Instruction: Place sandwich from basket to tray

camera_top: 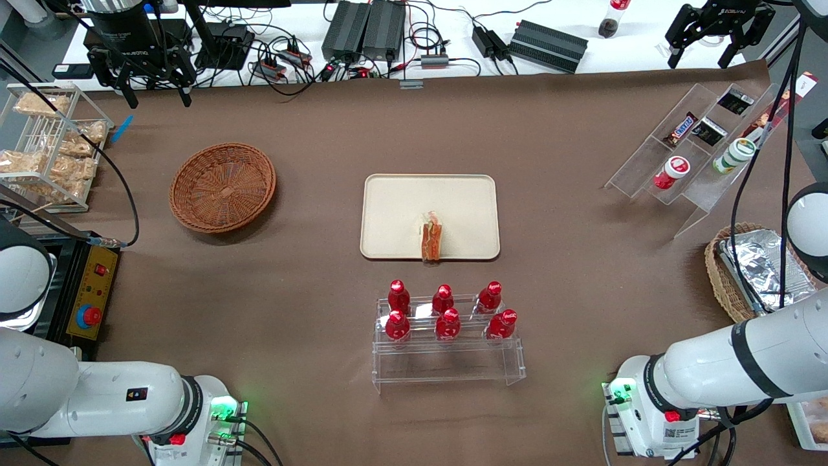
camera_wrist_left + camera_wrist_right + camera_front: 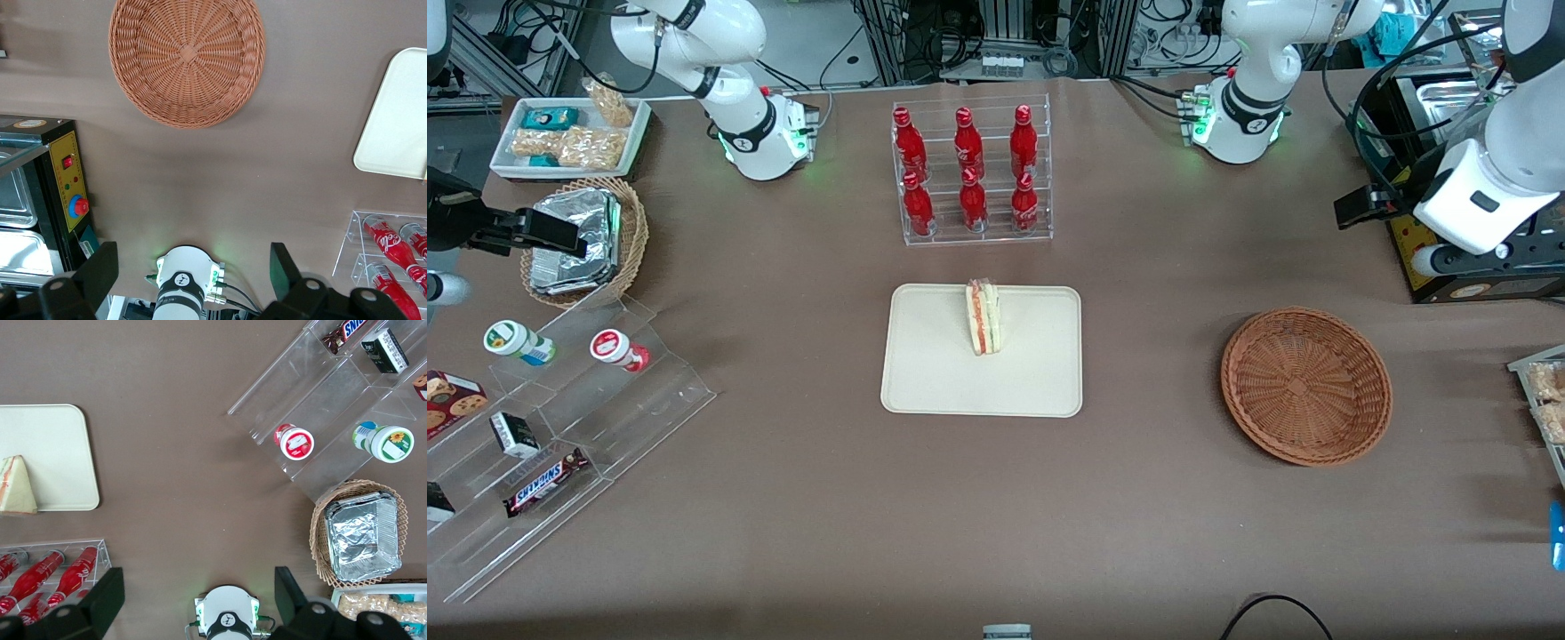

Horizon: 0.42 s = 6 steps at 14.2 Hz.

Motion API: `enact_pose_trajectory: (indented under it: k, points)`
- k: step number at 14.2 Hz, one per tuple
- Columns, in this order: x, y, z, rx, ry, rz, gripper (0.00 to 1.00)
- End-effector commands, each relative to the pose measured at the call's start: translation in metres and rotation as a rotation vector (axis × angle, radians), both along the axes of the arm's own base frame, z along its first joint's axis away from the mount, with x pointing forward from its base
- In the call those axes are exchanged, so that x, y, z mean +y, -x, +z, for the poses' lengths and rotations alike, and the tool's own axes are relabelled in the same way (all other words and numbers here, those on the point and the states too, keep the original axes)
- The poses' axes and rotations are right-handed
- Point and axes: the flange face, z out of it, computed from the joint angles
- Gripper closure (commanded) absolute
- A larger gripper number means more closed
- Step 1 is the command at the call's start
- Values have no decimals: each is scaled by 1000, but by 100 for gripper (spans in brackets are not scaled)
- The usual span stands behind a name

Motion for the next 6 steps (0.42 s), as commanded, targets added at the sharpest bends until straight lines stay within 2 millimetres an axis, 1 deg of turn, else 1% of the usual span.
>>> enact_pose_trajectory:
  k: [1, 6]
  points:
    - [-8, 7, 5, -15, 5, -12, 0]
    - [-9, 5, 5, -11, 6, 25, 0]
